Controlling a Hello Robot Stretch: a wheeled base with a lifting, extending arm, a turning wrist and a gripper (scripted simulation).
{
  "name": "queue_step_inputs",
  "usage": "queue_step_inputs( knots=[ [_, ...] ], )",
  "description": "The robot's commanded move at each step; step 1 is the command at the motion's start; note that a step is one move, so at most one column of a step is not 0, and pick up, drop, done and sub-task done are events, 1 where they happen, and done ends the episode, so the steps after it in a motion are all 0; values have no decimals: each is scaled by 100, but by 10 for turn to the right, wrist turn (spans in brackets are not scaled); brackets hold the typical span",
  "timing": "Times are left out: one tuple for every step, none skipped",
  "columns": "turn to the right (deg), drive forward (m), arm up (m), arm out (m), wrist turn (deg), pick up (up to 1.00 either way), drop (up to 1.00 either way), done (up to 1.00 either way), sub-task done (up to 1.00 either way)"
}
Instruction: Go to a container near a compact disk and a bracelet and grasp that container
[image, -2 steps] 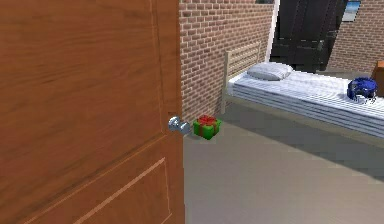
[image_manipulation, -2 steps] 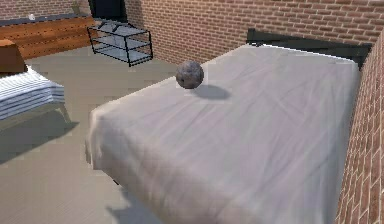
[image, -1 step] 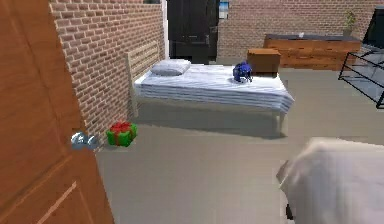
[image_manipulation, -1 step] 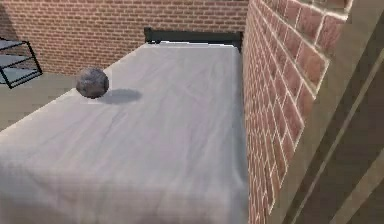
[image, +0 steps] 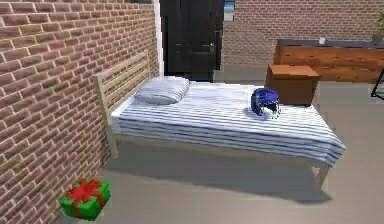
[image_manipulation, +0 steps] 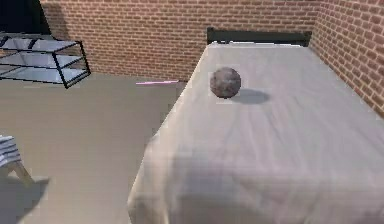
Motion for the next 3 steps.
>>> queue_step_inputs(
  knots=[
    [390, 0, 0, 0, 0, 0, 0, 0, 0],
    [0, 85, 0, 0, 0, 0, 0, 0, 0],
    [300, 0, 0, 0, 0, 0, 0, 0, 0]
  ],
)
